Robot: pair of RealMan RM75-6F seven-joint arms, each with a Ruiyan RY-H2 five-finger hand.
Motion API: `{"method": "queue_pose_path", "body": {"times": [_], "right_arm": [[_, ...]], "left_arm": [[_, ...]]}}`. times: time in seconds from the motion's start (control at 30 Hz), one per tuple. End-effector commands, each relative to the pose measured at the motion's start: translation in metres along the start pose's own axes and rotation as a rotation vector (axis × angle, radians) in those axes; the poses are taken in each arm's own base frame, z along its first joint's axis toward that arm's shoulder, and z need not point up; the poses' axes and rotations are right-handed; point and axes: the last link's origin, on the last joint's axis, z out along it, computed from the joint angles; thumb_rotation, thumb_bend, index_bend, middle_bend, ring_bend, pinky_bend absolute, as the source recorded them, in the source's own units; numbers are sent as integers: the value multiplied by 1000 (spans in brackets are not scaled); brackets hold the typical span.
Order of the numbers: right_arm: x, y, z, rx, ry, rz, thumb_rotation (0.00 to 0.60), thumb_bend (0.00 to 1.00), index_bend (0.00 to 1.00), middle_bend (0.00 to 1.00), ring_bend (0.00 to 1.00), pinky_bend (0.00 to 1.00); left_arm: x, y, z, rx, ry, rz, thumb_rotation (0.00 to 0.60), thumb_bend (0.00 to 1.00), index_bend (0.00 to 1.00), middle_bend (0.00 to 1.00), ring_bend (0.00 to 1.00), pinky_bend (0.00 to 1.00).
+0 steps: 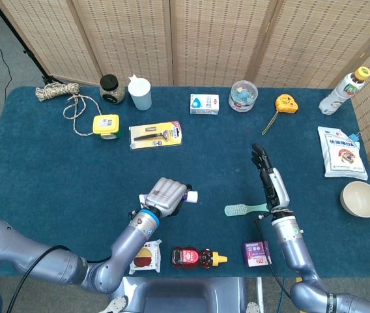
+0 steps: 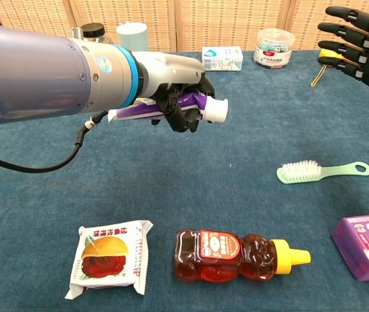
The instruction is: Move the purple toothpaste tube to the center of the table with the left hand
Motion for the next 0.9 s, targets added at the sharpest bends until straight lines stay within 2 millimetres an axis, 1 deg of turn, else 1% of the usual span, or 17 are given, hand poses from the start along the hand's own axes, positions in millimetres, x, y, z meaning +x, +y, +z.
{"method": "queue_pose_path", "body": {"times": [0.03,0.07,0.1,0.2,0.27,0.4,0.6,0.8,0.83,0.87,0.9], "right_arm": [[4,0,-1,1,7,-12,88,0,0,0,0,0],[6,0,-1,2,10,-17,87,0,0,0,0,0],[8,-1,-1,2,13,-20,88,0,0,0,0,0],[16,-2,-2,2,29,-28,91,0,0,0,0,0],[20,-2,-3,2,34,-32,92,0,0,0,0,0],[25,-3,-4,2,39,-41,95,0,0,0,0,0],[34,-5,-4,6,47,-67,98,0,0,0,0,0],[45,-6,-6,9,51,-131,107,0,0,0,0,0],[50,-6,-8,9,53,-165,116,0,0,0,0,0],[52,-6,-9,9,52,-182,125,0,0,0,0,0],[55,-6,-9,8,51,-200,150,0,0,0,0,0]], "left_arm": [[-6,-3,3,7,-15,-1,600,854,286,283,235,473],[-8,-4,4,8,-26,4,600,788,205,199,153,405],[-9,-5,4,9,-35,14,600,747,159,148,107,373],[-11,-7,6,13,-49,10,600,666,59,41,19,296],[-11,-8,7,14,-53,4,600,635,25,9,2,274],[-9,-12,6,21,-55,-10,600,591,0,0,0,240],[0,-24,-4,29,-7,-38,600,582,0,0,0,237],[11,-49,-27,60,82,-37,600,582,0,0,0,237],[14,-59,-34,77,111,-33,600,582,0,0,0,237],[14,-64,-39,80,126,-32,600,582,2,0,0,237],[15,-70,-44,88,142,-33,600,582,5,0,0,237]]}}
